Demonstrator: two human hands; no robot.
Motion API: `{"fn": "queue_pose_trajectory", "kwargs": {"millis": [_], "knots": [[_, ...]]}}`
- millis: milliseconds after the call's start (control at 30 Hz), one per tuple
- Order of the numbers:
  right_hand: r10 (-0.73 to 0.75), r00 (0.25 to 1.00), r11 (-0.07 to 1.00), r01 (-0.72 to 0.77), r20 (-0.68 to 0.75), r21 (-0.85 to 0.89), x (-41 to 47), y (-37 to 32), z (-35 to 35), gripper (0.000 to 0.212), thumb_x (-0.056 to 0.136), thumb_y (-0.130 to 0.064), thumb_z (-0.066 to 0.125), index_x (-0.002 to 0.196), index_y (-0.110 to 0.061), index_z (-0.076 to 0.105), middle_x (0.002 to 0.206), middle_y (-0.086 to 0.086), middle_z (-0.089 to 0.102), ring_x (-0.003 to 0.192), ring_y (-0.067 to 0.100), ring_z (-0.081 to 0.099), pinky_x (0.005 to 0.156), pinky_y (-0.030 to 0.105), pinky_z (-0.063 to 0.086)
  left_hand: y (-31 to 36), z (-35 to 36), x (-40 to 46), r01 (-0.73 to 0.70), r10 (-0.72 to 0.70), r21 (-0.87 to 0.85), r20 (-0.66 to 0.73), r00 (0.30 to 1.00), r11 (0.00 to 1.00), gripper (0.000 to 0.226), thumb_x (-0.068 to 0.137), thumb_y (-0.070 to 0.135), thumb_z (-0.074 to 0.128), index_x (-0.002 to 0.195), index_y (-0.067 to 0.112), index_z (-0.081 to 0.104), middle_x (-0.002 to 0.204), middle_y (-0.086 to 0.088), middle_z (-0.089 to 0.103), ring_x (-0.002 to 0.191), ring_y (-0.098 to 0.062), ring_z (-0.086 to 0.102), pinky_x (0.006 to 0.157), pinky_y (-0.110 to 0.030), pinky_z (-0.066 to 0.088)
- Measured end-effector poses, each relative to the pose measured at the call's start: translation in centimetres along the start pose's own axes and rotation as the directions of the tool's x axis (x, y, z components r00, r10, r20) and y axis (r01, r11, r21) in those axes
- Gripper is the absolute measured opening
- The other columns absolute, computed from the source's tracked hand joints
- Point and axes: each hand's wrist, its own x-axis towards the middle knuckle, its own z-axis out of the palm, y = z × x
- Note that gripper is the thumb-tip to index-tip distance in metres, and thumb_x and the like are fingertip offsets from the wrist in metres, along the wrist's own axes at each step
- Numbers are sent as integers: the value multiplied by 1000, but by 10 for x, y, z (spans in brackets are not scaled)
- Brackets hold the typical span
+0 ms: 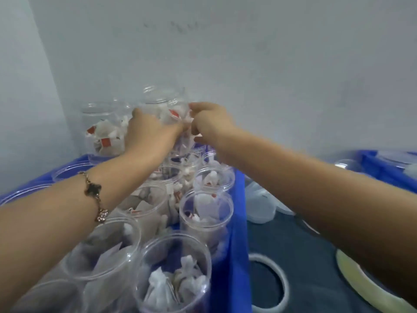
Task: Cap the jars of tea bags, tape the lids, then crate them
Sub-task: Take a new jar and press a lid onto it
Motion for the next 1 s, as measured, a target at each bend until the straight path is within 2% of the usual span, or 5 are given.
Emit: {"fn": "queue_pose_trajectory", "kwargs": {"millis": [167, 267, 367, 633, 1000], "knots": [[32, 985, 993, -51, -170, -107, -64, -25, -61, 24, 85, 3, 45, 71, -11, 59, 75, 9, 59, 85, 33, 65, 84, 51, 53, 67, 9, -55, -7, 16, -87, 106, 994, 996, 93, 63, 56, 78, 129, 4, 38, 105, -3, 51, 90, -20, 49, 61, -29, 36], [-22, 970, 964, -44, -243, -264, -98, -32, -100, 26, 81, 1, 48, 102, -2, 63, 74, 7, 58, 92, 34, 63, 81, 47, 53, 102, 28, -91, 37, -13, -121, 195, 981, 992, 87, 64, 52, 77, 126, 5, 40, 113, -7, 58, 97, -27, 57, 70, -32, 45], [3, 951, 919, -125, -310, -375, -129, -15, -137, 50, 79, -2, 49, 128, -12, 50, 94, 6, 62, 90, 22, 58, 62, 26, 43, 120, 57, -142, 127, -76, -188, 257, 963, 974, 63, 63, 50, 78, 96, 10, 44, 113, -11, 59, 101, -30, 60, 78, -34, 49], [308, 712, 822, -534, -631, -200, -182, 122, -202, 24, 86, -4, 48, 106, -10, 60, 112, 13, 62, 96, 28, 57, 75, 31, 43, 82, 122, -289, 367, -315, -231, 232, 920, 901, 83, 50, 49, 86, 117, 13, 53, 115, -10, 61, 108, -31, 57, 89, -39, 47], [134, 955, 501, -295, -263, -814, -141, 187, -213, 30, 90, -28, 51, 119, -27, 59, 124, -3, 57, 111, 18, 54, 92, 39, 45, 24, 144, -291, 198, -141, -384, 172, 975, 902, 100, 37, 54, 77, 124, 15, 47, 116, -1, 58, 105, -22, 59, 82, -29, 44]]}}
